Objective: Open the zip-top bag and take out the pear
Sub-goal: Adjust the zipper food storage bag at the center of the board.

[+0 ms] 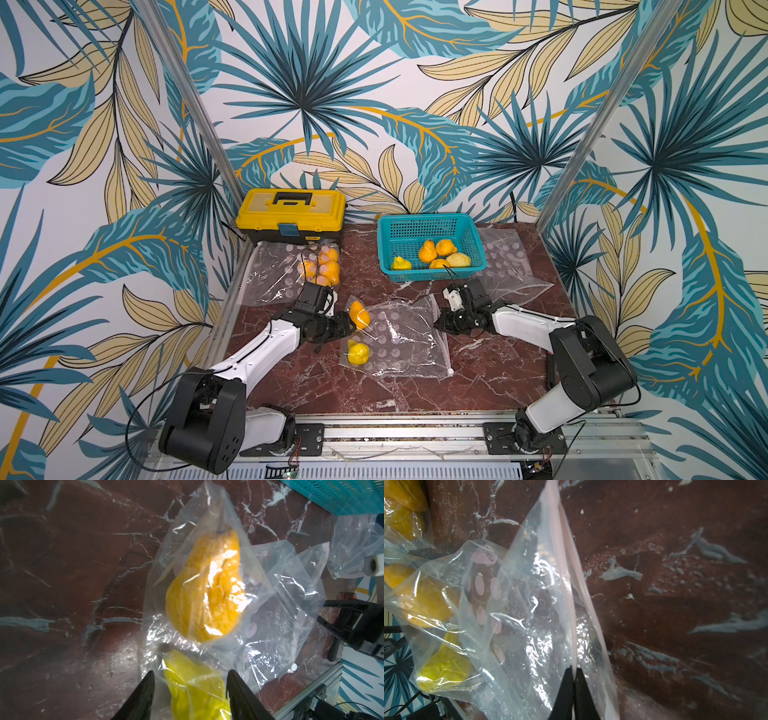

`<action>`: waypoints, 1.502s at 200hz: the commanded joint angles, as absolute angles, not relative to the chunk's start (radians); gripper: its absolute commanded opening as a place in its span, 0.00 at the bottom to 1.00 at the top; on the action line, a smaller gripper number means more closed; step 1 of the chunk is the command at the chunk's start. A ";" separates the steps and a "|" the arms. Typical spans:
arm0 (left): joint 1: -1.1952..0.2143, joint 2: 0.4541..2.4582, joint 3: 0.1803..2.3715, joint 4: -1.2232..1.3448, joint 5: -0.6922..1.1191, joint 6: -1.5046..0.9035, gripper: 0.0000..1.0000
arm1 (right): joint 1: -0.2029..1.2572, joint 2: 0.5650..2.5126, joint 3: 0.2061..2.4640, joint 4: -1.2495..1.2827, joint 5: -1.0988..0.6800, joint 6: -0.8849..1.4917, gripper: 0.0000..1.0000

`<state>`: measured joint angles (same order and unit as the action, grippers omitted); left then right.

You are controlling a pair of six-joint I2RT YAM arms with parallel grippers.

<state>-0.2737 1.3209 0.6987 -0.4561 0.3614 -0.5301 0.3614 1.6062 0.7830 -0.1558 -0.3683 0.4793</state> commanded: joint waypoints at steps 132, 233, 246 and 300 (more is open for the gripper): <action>-0.253 1.427 0.730 -0.311 0.591 -0.446 0.00 | 0.360 1.611 0.770 -0.164 -0.386 0.496 0.07; -0.308 1.278 0.918 -0.561 0.605 -0.436 0.00 | 0.360 1.620 0.778 -0.129 -0.411 0.508 0.07; -0.308 1.289 0.923 -0.580 0.599 -0.430 0.00 | 0.360 1.615 0.774 -0.123 -0.413 0.509 0.07; -0.318 1.270 0.992 -0.576 0.666 -0.449 0.00 | 0.360 1.622 0.773 -0.122 -0.409 0.504 0.06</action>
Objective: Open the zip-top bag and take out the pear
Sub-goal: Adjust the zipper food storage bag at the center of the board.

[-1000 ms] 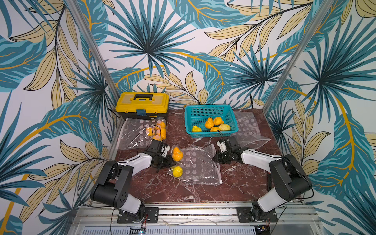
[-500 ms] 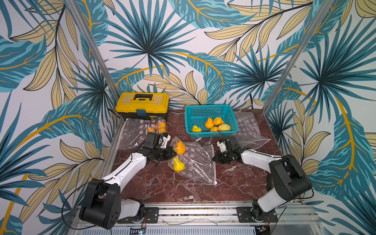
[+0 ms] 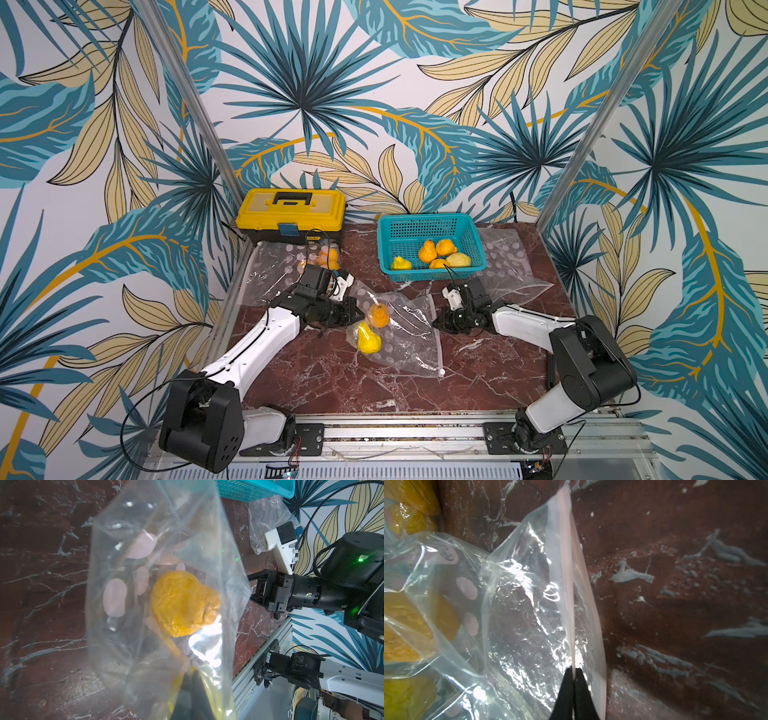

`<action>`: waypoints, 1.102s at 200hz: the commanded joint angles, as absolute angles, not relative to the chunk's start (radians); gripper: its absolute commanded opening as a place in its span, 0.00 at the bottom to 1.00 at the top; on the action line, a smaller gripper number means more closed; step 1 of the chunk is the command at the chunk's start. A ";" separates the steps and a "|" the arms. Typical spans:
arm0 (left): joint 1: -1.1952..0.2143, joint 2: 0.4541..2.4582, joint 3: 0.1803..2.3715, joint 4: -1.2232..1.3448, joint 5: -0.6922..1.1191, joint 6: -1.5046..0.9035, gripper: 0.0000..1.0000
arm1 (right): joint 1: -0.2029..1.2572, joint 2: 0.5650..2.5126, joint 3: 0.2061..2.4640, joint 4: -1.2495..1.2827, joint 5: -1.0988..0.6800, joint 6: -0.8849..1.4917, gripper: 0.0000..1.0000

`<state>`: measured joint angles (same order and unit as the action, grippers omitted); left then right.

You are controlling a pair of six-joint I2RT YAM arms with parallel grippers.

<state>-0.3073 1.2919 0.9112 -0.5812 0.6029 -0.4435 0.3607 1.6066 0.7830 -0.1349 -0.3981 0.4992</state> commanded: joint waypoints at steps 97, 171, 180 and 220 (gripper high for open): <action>-0.314 1.308 0.994 -0.715 0.409 -0.361 0.13 | 0.360 1.614 0.759 -0.127 -0.390 0.505 0.05; -0.292 1.275 0.849 -0.664 0.414 -0.415 0.58 | 0.360 1.620 0.760 -0.124 -0.396 0.510 0.04; -0.286 1.255 0.821 -0.664 0.398 -0.428 0.60 | 0.360 1.620 0.761 -0.127 -0.397 0.508 0.04; -0.280 1.215 0.747 -0.664 0.379 -0.461 0.63 | 0.360 1.623 0.765 -0.133 -0.399 0.503 0.04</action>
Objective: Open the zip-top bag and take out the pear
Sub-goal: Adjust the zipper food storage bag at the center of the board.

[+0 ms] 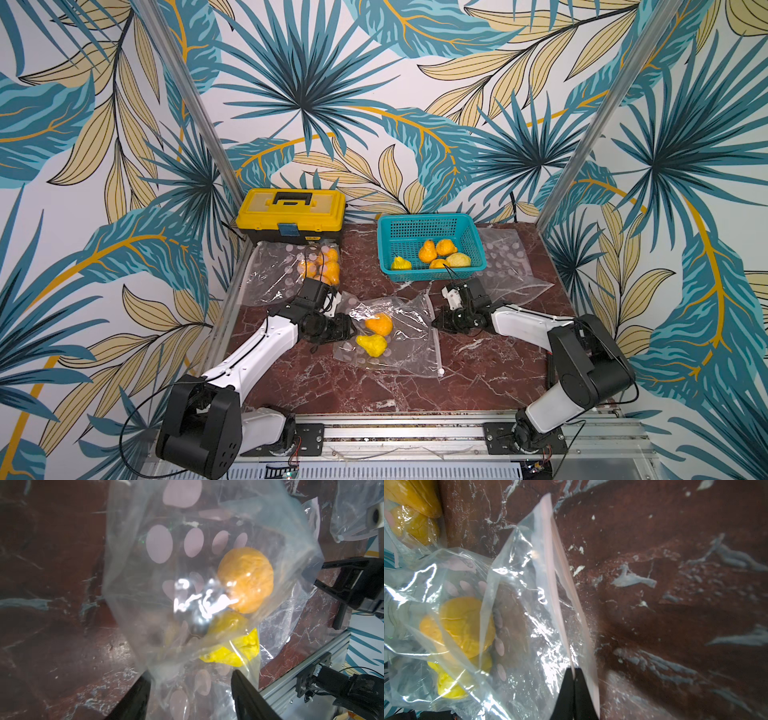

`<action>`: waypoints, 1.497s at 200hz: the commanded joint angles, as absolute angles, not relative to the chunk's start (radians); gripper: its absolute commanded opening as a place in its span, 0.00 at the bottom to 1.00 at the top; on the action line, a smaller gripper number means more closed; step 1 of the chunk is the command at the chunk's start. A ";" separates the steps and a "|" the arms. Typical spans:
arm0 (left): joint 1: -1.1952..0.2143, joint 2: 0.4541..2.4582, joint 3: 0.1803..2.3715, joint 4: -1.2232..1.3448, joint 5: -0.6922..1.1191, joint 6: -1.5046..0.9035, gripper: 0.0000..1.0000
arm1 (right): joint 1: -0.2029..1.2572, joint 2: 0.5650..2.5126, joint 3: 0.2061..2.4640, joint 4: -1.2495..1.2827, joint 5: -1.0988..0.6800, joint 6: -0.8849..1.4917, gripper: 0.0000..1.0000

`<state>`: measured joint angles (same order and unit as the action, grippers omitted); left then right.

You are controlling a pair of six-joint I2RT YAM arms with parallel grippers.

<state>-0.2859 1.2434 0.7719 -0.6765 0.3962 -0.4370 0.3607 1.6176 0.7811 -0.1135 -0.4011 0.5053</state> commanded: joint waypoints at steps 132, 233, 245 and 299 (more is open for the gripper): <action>-0.290 1.062 0.788 -0.744 0.390 -0.553 0.41 | 0.360 1.635 0.767 -0.121 -0.403 0.508 0.04; -0.305 1.097 0.630 -0.675 0.441 -0.626 0.45 | 0.360 1.638 0.774 -0.130 -0.407 0.506 0.04; -0.309 1.105 0.626 -0.674 0.437 -0.629 0.47 | 0.360 1.638 0.773 -0.130 -0.408 0.508 0.04; -0.354 1.199 0.623 -0.674 0.338 -0.649 0.56 | 0.360 1.632 0.772 -0.135 -0.408 0.505 0.04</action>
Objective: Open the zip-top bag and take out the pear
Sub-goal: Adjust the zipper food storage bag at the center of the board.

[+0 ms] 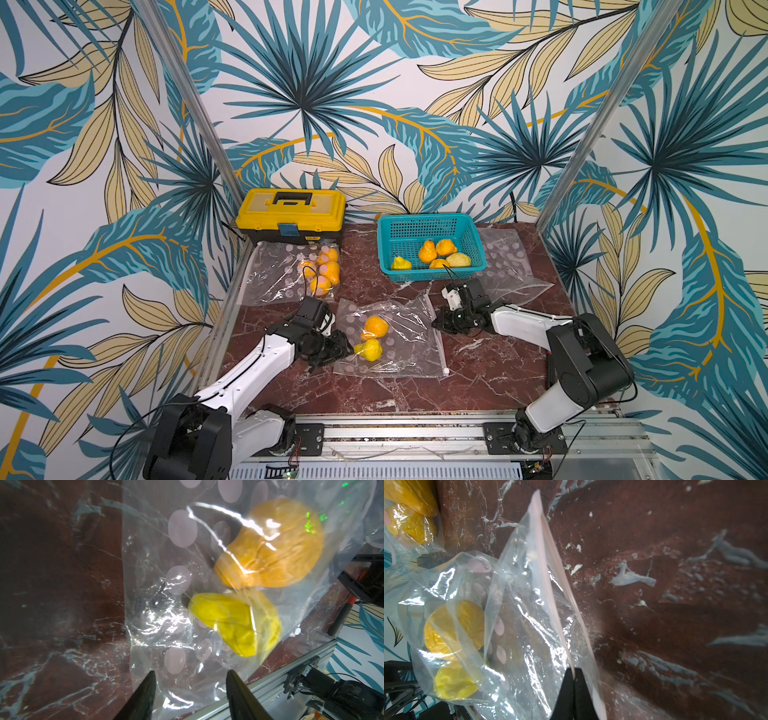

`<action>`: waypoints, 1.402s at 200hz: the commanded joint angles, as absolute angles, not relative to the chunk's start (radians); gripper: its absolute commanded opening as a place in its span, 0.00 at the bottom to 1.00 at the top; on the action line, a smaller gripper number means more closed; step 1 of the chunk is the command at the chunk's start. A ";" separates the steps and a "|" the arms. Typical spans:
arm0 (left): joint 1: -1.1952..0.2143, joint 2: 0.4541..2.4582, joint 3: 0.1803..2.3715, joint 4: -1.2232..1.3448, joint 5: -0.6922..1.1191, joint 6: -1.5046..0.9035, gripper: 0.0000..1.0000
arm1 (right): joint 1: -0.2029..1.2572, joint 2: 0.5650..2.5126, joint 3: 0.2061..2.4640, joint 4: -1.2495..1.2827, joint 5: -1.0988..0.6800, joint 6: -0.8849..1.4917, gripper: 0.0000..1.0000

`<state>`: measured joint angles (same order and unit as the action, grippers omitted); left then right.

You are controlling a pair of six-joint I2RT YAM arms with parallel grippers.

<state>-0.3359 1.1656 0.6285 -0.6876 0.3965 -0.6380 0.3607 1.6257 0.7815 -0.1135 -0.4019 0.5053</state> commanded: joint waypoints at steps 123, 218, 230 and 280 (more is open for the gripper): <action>-0.455 1.056 0.815 -0.672 0.486 -0.690 0.00 | 0.360 1.651 0.773 -0.109 -0.422 0.515 0.03; -0.470 1.025 0.866 -0.730 0.426 -0.648 0.00 | 0.359 1.646 0.778 -0.126 -0.412 0.509 0.02; -0.471 1.015 0.883 -0.729 0.444 -0.641 0.00 | 0.360 1.636 0.776 -0.130 -0.399 0.507 0.02; -0.463 0.904 0.867 -0.730 0.302 -0.611 0.00 | 0.360 1.568 0.764 -0.122 -0.382 0.515 0.00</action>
